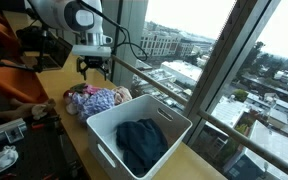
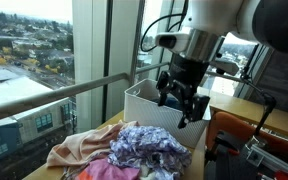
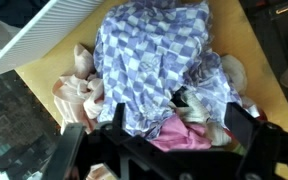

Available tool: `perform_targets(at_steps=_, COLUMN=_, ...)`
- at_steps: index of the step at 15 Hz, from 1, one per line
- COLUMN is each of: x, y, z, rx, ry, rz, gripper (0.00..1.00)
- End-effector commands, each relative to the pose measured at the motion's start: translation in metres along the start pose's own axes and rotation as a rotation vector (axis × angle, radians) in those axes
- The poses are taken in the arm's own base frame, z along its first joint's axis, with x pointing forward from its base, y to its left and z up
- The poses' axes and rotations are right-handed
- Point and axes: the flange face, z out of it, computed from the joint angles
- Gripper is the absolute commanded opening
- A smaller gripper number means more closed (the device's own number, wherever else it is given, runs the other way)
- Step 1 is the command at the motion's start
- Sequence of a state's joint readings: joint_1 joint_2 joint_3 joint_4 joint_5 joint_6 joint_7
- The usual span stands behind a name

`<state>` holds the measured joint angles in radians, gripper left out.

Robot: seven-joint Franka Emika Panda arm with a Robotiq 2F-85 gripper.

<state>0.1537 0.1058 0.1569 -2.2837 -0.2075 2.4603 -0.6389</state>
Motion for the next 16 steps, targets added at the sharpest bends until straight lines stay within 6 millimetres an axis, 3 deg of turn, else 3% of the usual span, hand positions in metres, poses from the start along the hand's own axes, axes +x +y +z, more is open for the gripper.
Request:
perform_targets(at_steps=1, x=0.001, y=-0.01, z=0.037, rx=-0.019, ry=0.011, rz=0.016, gripper=1.0)
perform_targets(at_steps=8, x=-0.008, y=0.0, z=0.117, rx=-0.03, ry=-0.057, rz=0.034, gripper=1.0)
perform_targets(at_steps=12, x=-0.014, y=0.016, z=0.153, rx=-0.028, ry=-0.11, rz=0.044, gripper=1.0)
perform_targets(at_steps=13, x=-0.015, y=0.02, z=0.16, rx=-0.027, ry=-0.118, rz=0.047, gripper=0.75)
perform_targets(at_steps=14, x=-0.015, y=0.025, z=0.165, rx=-0.028, ry=-0.125, rz=0.048, gripper=0.74)
perform_targets(at_steps=16, x=-0.015, y=0.034, z=0.167, rx=-0.024, ry=-0.126, rz=0.057, gripper=0.58)
